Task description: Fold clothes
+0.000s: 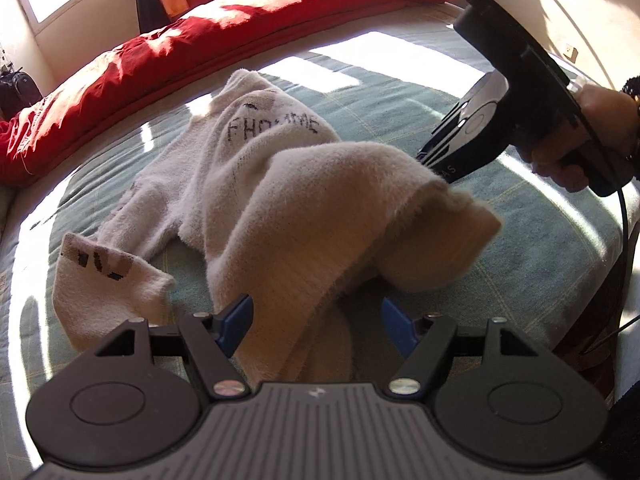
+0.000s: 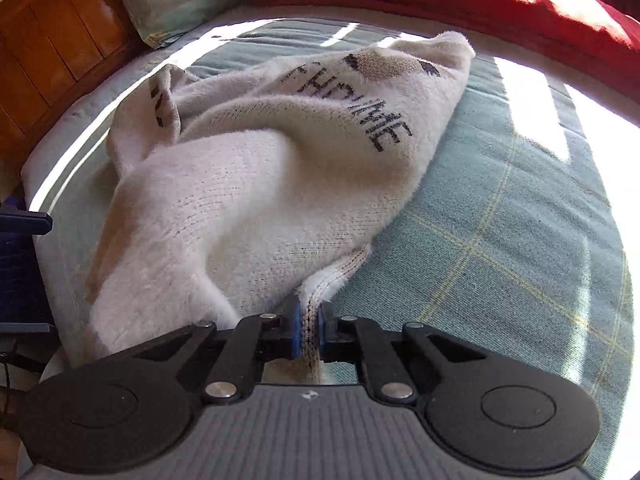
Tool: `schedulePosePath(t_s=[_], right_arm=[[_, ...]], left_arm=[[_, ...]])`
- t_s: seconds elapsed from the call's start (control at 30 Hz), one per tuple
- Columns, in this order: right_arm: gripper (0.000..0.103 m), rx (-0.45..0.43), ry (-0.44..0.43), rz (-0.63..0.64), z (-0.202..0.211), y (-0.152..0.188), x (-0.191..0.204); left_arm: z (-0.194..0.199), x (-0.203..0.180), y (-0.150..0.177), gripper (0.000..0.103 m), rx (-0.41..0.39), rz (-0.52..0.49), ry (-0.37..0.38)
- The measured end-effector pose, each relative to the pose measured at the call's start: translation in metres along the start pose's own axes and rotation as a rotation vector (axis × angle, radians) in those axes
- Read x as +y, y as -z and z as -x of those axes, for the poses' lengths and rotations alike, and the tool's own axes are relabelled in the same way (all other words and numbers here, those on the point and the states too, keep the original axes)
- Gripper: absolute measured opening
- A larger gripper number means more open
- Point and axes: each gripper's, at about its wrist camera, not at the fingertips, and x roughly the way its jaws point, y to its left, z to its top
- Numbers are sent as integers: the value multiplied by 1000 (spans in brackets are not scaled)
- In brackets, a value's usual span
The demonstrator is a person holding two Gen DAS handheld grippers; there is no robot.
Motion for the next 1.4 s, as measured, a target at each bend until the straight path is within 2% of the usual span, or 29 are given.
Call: schedulePosePath(t_s=[0.1, 0.23, 0.37, 0.53, 0.67, 0.73, 0.83, 0.97, 1.07, 1.23, 1.27, 1.33, 1.4], right_arm=[[0, 4, 60, 1, 15, 3, -16], [0, -9, 85, -69, 42, 11, -53], [6, -46, 8, -195, 56, 17, -72], [20, -51, -114, -309, 33, 25, -72], [23, -42, -125, -341, 15, 34, -66], [33, -51, -118, -339, 13, 40, -65], [36, -68, -94, -333, 13, 50, -64], [43, -88, -51, -355, 21, 63, -75], [48, -109, -32, -391, 29, 74, -88], [50, -124, -21, -454, 37, 89, -105], [50, -126, -17, -459, 37, 90, -107], [50, -128, -2, -467, 38, 91, -111], [50, -134, 9, -463, 39, 89, -115]], left_arm=[[6, 0, 2, 72, -10, -1, -3], [10, 0, 2, 72, -17, -1, -4], [9, -4, -5, 72, -26, -5, 17], [7, -20, -23, 75, -53, -66, 38], [2, -23, -50, 75, -75, -87, 46], [-6, -22, -70, 75, -84, -87, 53], [-31, -20, -107, 75, -75, -72, 84], [-82, -26, -157, 75, -18, -42, 136], [-139, -30, -190, 75, 79, 24, 206], [-221, -40, -214, 75, 235, 93, 240], [-233, -40, -216, 75, 262, 96, 228], [-246, -34, -208, 73, 300, 74, 141], [-256, -25, -200, 61, 325, 53, 65]])
